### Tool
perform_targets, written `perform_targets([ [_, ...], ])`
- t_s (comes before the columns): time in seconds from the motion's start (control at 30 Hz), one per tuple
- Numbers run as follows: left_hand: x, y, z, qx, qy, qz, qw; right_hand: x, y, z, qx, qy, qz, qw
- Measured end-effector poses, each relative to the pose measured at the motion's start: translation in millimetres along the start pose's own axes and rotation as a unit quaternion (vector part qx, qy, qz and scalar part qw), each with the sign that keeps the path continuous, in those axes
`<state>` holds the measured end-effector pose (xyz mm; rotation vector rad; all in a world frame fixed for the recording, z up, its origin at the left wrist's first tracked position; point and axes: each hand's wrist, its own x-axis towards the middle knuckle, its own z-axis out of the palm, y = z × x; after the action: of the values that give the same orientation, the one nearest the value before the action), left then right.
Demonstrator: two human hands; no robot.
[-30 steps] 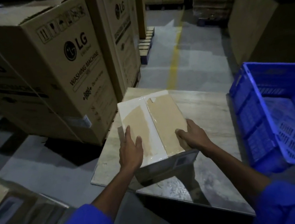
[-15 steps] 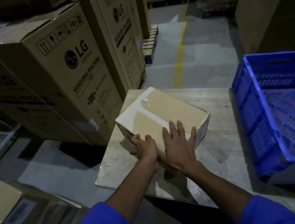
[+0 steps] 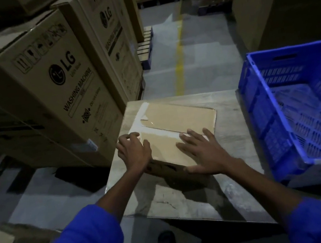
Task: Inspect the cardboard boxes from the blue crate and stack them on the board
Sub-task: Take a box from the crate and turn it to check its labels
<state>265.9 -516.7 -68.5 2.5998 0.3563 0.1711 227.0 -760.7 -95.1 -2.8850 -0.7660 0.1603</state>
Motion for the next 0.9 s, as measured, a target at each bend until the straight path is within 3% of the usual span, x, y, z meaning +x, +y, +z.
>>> perform_targets([
  [0.13, 24.0, -13.1, 0.6, 0.02, -0.07, 0.063, 0.995, -14.0, 24.5, -4.1, 0.034, -0.029, -0.02, 0.999],
  [0.23, 39.8, -28.2, 5.0, -0.014, -0.156, 0.034, 0.987, -17.0, 12.2, -8.7, 0.132, -0.003, 0.071, 0.989],
  [0.33, 46.3, -45.9, 9.1, -0.042, -0.172, 0.02, 0.984, -9.4, -4.2, 3.6, 0.104, 0.08, 0.194, 0.972],
  [0.43, 48.7, -54.5, 10.8, -0.076, -0.174, 0.014, 0.982, -6.4, -12.5, 14.1, 0.168, 0.154, 0.339, 0.913],
  [0.53, 49.9, -55.9, 12.4, -0.108, -0.169, 0.015, 0.98, -10.2, -16.4, 13.5, 0.346, 0.174, 0.455, 0.802],
  [0.6, 51.6, -58.5, 13.6, -0.128, -0.177, 0.015, 0.976, -10.2, -12.8, 15.1, 0.426, 0.178, 0.484, 0.743],
  [0.9, 68.6, -69.0, 13.1, -0.231, -0.252, 0.008, 0.94, -7.9, -17.6, 9.9, 0.5, 0.192, 0.472, 0.701],
])
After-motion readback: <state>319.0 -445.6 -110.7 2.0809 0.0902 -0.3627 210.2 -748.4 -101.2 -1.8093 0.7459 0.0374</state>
